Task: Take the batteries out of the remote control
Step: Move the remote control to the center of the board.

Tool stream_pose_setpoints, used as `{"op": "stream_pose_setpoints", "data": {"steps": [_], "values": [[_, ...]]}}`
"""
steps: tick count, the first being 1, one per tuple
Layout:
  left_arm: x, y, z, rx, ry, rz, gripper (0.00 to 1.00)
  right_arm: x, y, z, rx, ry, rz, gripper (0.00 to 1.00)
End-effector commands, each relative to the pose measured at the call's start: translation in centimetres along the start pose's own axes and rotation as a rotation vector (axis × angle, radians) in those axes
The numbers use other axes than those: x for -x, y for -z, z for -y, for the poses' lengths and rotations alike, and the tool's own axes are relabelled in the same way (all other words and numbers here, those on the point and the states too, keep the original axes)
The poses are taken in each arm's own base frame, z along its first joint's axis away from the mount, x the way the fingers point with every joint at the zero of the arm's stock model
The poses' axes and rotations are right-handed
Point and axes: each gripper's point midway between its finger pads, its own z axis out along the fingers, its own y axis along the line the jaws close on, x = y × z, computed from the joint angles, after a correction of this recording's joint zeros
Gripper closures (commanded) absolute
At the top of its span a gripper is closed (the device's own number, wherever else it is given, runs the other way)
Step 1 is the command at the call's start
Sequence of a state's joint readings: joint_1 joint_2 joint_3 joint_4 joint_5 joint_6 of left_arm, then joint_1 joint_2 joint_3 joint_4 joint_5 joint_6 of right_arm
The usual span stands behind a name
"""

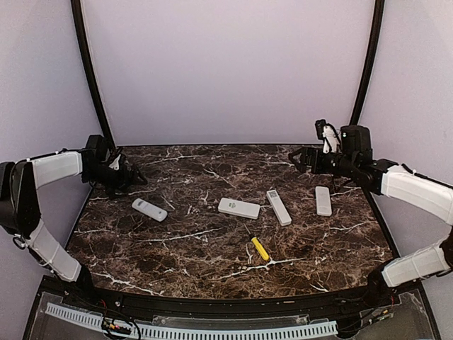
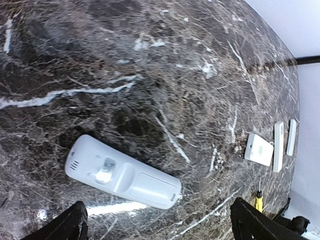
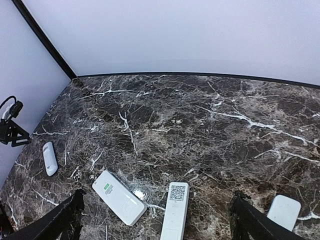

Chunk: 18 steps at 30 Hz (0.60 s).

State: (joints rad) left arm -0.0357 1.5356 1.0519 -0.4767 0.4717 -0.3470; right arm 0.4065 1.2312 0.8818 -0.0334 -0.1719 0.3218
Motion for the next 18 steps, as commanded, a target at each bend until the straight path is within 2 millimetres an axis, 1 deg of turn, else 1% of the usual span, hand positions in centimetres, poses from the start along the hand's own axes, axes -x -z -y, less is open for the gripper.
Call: {"op": "stream_pose_setpoints", "data": {"steps": [1, 3, 6, 9, 10, 15, 18], "values": [[-0.1, -1.6, -2.0, 0.080, 0.046, -0.051, 0.01, 0.8, -1.1, -2.4, 0.062, 0.043, 0.018, 0.02], [0.5, -2.2, -3.0, 0.125, 0.040, -0.058, 0.01, 0.4, -1.5, -3.3, 0.086, 0.054, 0.012, 0.01], [1.1, -2.7, -4.2, 0.187, 0.021, -0.055, 0.01, -0.6, -1.9, -4.2, 0.105, 0.065, -0.007, 0.01], [1.6, -3.1, -5.3, 0.243, 0.006, -0.047, 0.01, -1.4, -2.3, -4.4, 0.113, 0.066, -0.021, 0.01], [1.5, -3.5, -5.6, 0.245, 0.003, -0.056, 0.01, -1.6, -2.4, -4.4, 0.111, 0.066, -0.026, 0.01], [1.5, -5.6, -5.7, 0.203, -0.015, -0.106, 0.01, -1.7, -2.7, -4.4, 0.111, 0.070, -0.032, 0.02], [1.4, -6.2, -5.3, 0.169, -0.025, -0.122, 0.01, -1.7, -2.7, -4.4, 0.115, 0.071, -0.026, 0.01]]}}
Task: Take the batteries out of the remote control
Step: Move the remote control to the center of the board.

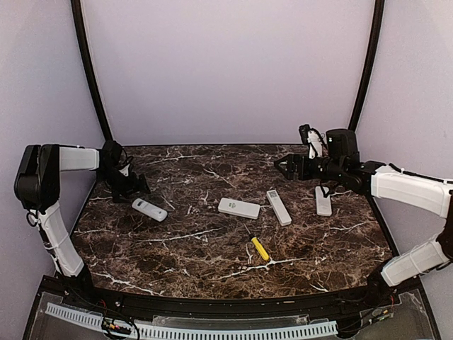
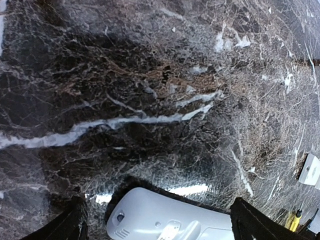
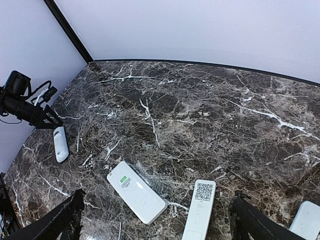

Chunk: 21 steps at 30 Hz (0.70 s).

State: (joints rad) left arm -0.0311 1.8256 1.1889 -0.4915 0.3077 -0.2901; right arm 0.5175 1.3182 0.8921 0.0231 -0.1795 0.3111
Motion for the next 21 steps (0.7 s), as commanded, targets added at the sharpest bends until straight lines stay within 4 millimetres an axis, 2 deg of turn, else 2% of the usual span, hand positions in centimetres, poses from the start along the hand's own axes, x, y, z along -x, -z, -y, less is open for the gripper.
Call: {"op": "stream_pose_setpoints", "data": {"steps": [1, 9, 12, 15, 21], "values": [[-0.1, -0.7, 0.7, -0.041, -0.041, -0.031, 0.01, 0.7, -0.3, -0.6, 0.019, 0.021, 0.033, 0.01], [-2.1, -1.8, 2.8, -0.103, -0.094, -0.105, 0.05, 1.4, 0.5, -1.1, 0.016, 0.036, 0.033, 0.01], [-4.2, -2.6, 3.3, -0.108, -0.091, -0.190, 0.09, 1.8, 1.0, -0.7, -0.009, 0.044, 0.043, 0.01], [-6.0, -2.7, 4.1, -0.118, -0.102, -0.237, 0.11, 2.2, 1.4, -0.8, -0.012, 0.052, 0.057, 0.01], [-10.2, -2.5, 7.2, -0.174, -0.146, -0.320, 0.13, 2.6, 1.0, -1.7, 0.018, 0.057, 0.054, 0.01]]}}
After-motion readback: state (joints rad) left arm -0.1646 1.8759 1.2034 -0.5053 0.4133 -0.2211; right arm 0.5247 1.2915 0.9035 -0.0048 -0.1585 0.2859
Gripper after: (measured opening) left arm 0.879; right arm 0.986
